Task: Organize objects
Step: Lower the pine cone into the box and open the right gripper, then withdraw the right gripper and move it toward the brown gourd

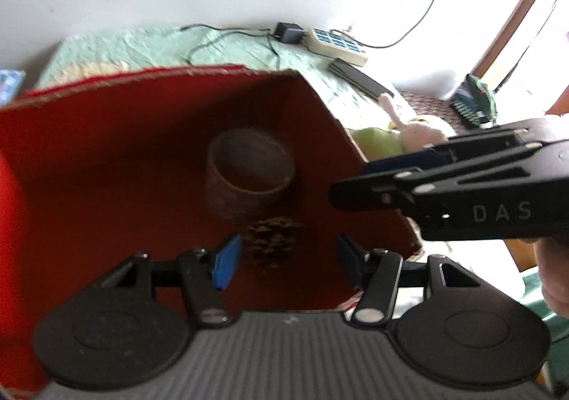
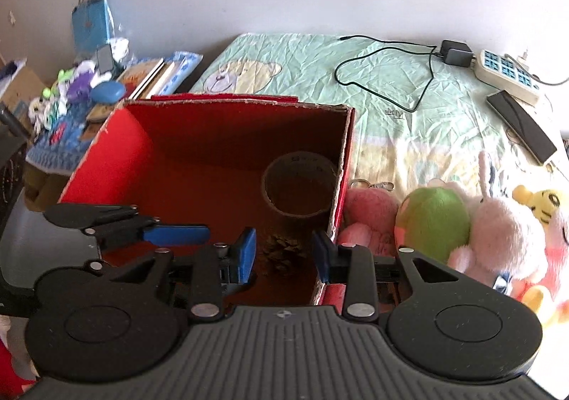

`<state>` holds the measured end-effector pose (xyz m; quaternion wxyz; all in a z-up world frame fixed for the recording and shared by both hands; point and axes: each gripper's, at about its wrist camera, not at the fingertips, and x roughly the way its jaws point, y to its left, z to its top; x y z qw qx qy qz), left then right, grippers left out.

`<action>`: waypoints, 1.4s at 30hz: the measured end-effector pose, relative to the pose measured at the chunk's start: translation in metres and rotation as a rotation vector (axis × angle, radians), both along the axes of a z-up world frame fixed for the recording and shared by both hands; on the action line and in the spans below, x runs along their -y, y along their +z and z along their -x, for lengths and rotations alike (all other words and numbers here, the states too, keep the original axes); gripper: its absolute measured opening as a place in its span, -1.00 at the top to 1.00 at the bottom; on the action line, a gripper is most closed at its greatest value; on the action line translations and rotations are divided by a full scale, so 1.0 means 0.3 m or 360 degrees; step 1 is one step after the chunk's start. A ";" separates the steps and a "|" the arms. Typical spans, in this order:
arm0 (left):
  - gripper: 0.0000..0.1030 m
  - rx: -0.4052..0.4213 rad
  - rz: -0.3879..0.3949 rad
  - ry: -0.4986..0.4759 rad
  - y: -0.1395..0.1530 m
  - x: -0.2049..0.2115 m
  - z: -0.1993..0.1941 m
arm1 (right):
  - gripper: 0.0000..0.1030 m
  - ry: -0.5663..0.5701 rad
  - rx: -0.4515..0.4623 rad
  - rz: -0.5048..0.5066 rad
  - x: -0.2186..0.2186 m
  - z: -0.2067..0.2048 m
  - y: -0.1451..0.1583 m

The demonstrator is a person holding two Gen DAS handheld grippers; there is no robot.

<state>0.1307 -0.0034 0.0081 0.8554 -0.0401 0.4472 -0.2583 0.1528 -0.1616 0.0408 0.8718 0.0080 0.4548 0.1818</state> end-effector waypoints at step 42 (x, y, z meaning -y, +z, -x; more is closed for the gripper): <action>-0.57 0.0189 -0.0719 0.0391 0.123 -0.030 0.261 | 0.26 -0.0394 0.0076 -0.0449 0.068 0.322 -0.003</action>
